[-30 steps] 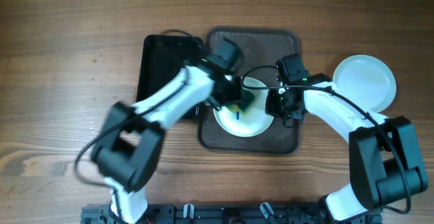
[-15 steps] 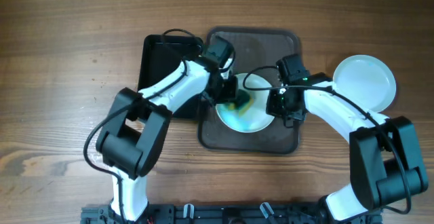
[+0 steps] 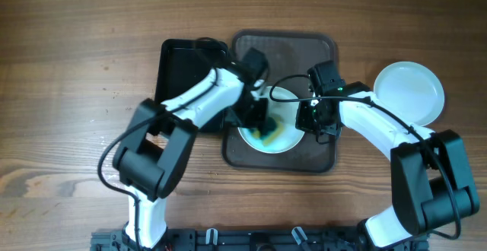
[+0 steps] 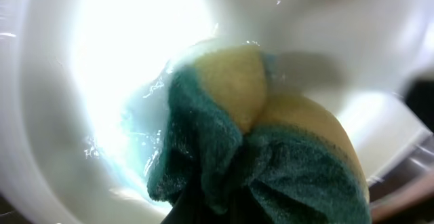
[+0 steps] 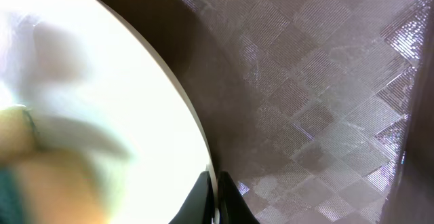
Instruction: Clean dirty plates on tray and stack at the side
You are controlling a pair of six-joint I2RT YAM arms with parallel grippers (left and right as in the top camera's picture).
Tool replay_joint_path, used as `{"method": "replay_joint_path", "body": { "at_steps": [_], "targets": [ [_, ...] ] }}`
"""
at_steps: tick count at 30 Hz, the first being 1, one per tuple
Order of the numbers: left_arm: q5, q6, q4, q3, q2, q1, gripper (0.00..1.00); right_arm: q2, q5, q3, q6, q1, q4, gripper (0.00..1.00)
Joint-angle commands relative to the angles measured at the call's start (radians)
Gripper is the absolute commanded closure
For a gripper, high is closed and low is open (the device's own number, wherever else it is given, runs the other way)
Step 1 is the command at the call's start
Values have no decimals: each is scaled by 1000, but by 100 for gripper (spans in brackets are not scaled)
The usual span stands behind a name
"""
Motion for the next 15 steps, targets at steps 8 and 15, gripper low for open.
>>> {"method": "replay_joint_path", "body": {
  "at_steps": [8, 15],
  "targets": [
    [328, -46, 358, -50, 106, -180, 96, 19, 55, -3, -11, -14, -7, 96],
    [7, -48, 262, -22, 109, -95, 96, 19, 55, -3, -30, -14, -13, 96]
  ]
}}
